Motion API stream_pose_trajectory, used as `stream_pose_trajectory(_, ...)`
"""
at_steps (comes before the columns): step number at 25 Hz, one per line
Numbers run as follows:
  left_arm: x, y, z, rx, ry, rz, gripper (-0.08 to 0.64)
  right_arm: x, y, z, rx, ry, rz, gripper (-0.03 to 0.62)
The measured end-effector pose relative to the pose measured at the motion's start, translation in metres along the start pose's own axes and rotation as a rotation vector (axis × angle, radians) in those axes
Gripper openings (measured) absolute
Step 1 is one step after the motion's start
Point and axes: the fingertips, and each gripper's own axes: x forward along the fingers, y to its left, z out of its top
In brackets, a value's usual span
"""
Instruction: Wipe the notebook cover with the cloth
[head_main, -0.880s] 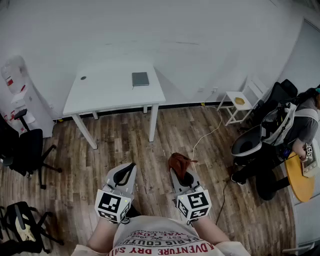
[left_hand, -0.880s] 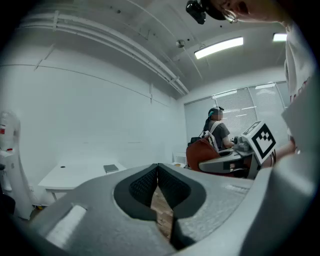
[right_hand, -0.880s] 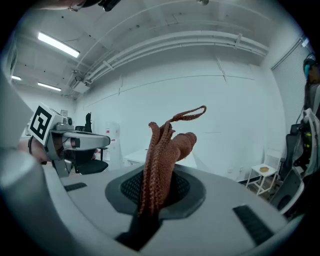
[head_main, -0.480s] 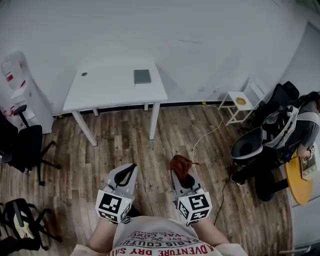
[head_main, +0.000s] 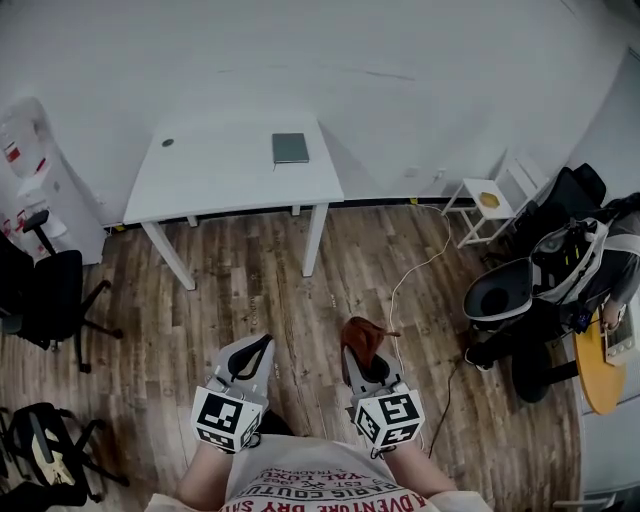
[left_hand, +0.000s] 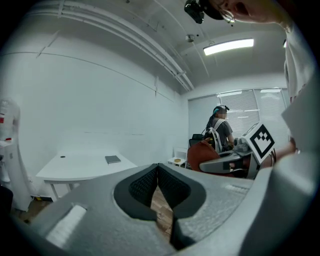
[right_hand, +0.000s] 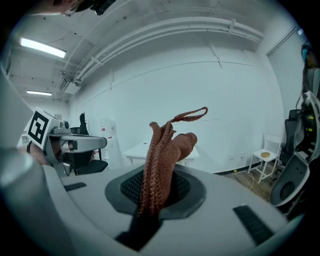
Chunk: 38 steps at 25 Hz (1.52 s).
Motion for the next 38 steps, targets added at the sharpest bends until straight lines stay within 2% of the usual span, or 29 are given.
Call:
stream_pose_trajectory(9, 0.049, 0.118, 0.010, -0.040, -0.013, -0.014, 0.011, 0.111, 0.007, 0.031, 0.015, 0.048, -0.043, 0.067)
stream_pose_trajectory(17, 0.080, 0.234, 0.027, -0.030, -0.017, -0.029, 0.011, 0.220, 0.031, 0.066, 0.057, 0.054, -0.070, 0.067)
stream_pose_trajectory(24, 0.105, 0.291, 0.019, -0.055, 0.003, -0.018, 0.011, 0.282, 0.033, 0.071, 0.058, 0.092, -0.067, 0.067)
stream_pose_trajectory(30, 0.141, 0.319, 0.013, -0.056, 0.016, 0.027, 0.011, 0.336, 0.008, 0.074, 0.053, 0.101, -0.025, 0.067)
stream_pose_trajectory(38, 0.244, 0.360, 0.023, -0.041, 0.025, 0.126, 0.011, 0.435, -0.071, 0.108, 0.035, 0.080, 0.068, 0.067)
